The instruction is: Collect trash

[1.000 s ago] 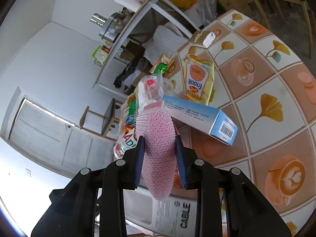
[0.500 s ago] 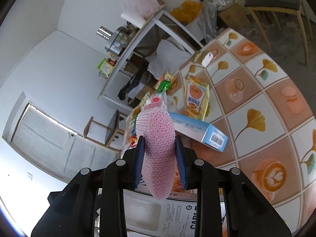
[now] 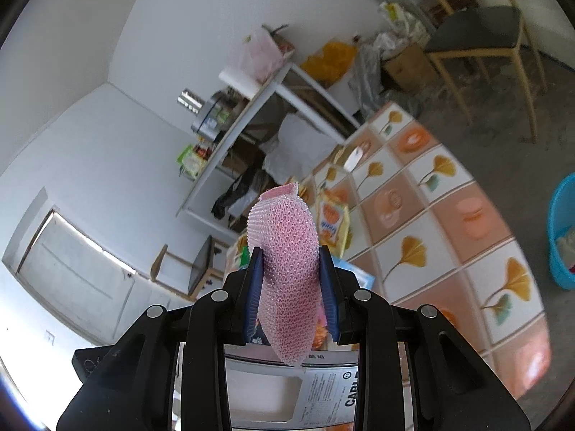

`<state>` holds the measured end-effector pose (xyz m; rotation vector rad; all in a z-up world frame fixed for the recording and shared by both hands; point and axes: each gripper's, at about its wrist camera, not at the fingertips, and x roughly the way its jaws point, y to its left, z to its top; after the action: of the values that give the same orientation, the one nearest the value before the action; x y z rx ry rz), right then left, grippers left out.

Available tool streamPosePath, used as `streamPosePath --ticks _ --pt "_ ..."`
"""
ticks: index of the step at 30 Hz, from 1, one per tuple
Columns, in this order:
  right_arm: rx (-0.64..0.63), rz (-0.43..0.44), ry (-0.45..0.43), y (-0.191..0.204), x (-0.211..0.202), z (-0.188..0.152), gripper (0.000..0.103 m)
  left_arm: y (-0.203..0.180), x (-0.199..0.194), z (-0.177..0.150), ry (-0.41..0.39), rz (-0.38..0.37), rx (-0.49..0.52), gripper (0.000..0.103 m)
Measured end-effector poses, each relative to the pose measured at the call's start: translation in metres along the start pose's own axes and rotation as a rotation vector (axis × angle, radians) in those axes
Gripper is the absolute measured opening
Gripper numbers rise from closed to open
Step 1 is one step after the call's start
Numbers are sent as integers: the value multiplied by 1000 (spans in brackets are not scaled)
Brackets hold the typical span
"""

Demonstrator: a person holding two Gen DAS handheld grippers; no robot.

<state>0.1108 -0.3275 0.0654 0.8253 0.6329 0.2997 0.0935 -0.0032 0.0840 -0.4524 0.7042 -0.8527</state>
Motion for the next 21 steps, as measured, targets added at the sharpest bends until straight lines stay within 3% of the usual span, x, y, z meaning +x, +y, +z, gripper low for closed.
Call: streamPosePath --ticks 15,21 --pt "99 -74 -217 -54 -86 15 28 -80 59 21 86 -119 221 2" --pt "153 -124 -315 -79 -122 16 28 -112 102 36 127 -178 291 2"
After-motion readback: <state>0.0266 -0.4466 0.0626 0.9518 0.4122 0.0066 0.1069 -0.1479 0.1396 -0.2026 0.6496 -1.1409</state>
